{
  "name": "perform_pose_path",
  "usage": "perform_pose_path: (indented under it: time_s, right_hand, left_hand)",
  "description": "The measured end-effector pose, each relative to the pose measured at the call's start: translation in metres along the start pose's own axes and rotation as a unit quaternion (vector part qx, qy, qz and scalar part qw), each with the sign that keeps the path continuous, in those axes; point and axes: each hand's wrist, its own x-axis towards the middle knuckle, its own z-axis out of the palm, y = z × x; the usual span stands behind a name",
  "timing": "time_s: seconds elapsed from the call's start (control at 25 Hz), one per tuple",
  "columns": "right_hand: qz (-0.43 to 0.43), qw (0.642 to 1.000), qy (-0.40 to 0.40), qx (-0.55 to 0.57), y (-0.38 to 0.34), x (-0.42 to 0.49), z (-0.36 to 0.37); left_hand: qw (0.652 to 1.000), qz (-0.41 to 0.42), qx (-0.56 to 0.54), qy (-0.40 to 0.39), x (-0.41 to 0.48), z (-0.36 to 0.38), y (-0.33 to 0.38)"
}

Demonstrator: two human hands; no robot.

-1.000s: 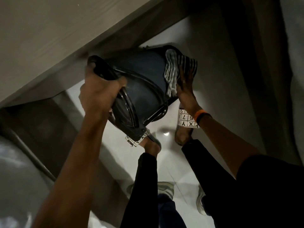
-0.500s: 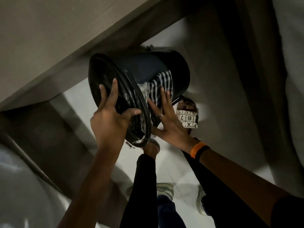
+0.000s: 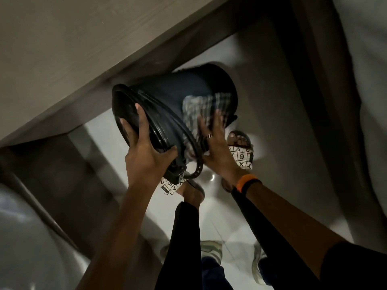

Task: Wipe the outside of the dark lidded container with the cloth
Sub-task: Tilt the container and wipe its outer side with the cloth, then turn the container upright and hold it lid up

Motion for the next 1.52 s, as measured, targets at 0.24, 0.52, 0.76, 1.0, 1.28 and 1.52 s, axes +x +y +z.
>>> perform_pose_path:
  time_s: [0.24,0.52,0.76,1.0,1.28,1.52]
  right_hand:
    - [-0.199,0.952,-0.075,-0.22,-0.035,0.066,-0.033]
    - [-0.07,0.988,-0.068,-0.12,0.011,0.083,-0.083]
    - [0.134,0.944,-0.036,0.299,0.073,0.028,-0.044]
    - [0.268,0.902,0.124,0.316,0.07,0.011,-0.015]
    - [0.135,0.93,0.064,0.336,0.05,-0.003,-0.074]
    - [0.076,0.962,0.046,0.256,0.02,-0.008,-0.103]
  left_hand:
    - [1.0,0.004,0.006,0.03,0.002,0.004,0.007]
    - [0.998,-0.019,0.021,0.052,0.001,0.001,0.018]
    - [0.982,0.056,0.171,0.057,-0.019,0.02,0.047]
    - [0.966,0.084,0.243,0.033,-0.079,0.073,0.047]
    - [0.972,0.09,0.213,0.04,-0.111,0.138,0.023]
    - [0.988,0.09,0.114,0.045,-0.103,0.135,0.03]
